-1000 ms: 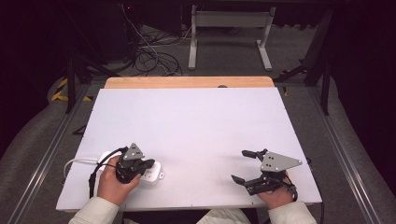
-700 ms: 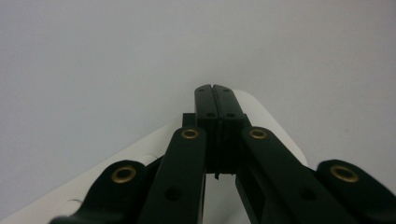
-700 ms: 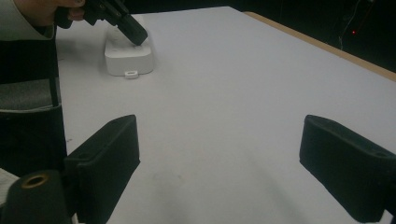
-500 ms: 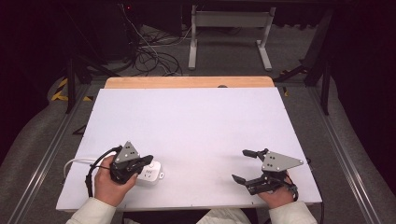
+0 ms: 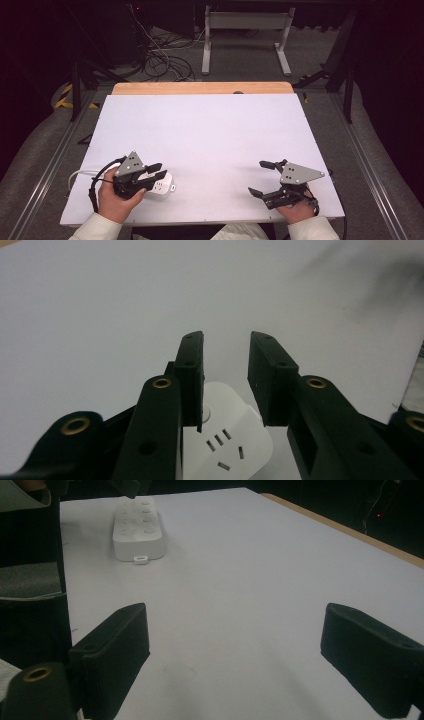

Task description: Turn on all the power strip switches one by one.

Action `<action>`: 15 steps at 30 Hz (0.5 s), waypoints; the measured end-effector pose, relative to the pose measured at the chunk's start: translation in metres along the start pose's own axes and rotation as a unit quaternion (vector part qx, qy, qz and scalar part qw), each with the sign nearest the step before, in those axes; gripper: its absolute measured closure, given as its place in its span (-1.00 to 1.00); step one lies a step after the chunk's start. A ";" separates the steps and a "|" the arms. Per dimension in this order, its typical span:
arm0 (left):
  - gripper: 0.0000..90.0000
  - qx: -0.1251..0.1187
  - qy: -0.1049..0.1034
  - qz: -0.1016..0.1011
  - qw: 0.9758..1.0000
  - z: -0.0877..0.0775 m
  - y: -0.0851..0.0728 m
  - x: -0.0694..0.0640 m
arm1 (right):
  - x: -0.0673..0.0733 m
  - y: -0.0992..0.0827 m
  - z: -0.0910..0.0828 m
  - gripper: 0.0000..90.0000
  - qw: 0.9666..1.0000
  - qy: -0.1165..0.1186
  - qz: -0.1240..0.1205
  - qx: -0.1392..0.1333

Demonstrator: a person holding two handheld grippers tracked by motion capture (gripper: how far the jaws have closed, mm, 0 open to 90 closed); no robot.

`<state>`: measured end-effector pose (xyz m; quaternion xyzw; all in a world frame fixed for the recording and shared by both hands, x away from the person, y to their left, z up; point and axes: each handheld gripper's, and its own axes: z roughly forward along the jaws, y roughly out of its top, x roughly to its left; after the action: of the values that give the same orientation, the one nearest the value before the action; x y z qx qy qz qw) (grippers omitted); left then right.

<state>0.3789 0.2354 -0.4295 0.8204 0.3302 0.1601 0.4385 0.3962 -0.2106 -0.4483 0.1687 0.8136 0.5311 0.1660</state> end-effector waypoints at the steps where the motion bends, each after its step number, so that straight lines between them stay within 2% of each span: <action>1: 0.34 -0.008 0.005 0.004 1.000 -0.003 -0.002 0.000 | 0.000 0.000 0.000 -0.72 1.000 0.000 0.000 -0.001; 4: 0.05 -0.035 -0.001 -0.011 0.999 -0.012 -0.009 0.003 | 0.000 0.000 -0.002 -0.72 1.000 -0.002 0.000 -0.002; 8: -0.29 -0.070 0.017 -0.006 0.997 -0.023 -0.021 0.008 | -0.001 0.000 -0.004 -0.72 1.000 -0.003 0.001 -0.006; 9: -0.30 -0.077 0.015 -0.009 0.997 -0.025 -0.024 0.008 | -0.001 0.000 -0.004 -0.72 1.000 -0.003 0.001 -0.006; 13: -0.45 -0.111 0.030 0.000 0.993 -0.034 -0.040 0.006 | -0.001 0.000 -0.004 -0.72 1.000 -0.003 0.002 -0.007; 15: -0.52 -0.125 0.032 -0.002 0.992 -0.038 -0.047 0.006 | -0.001 0.000 -0.004 -0.72 1.000 -0.003 0.002 -0.008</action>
<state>0.3434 0.2813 -0.4474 0.7530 0.3231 0.2249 0.5273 0.3954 -0.2148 -0.4467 0.1711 0.8086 0.5371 0.1688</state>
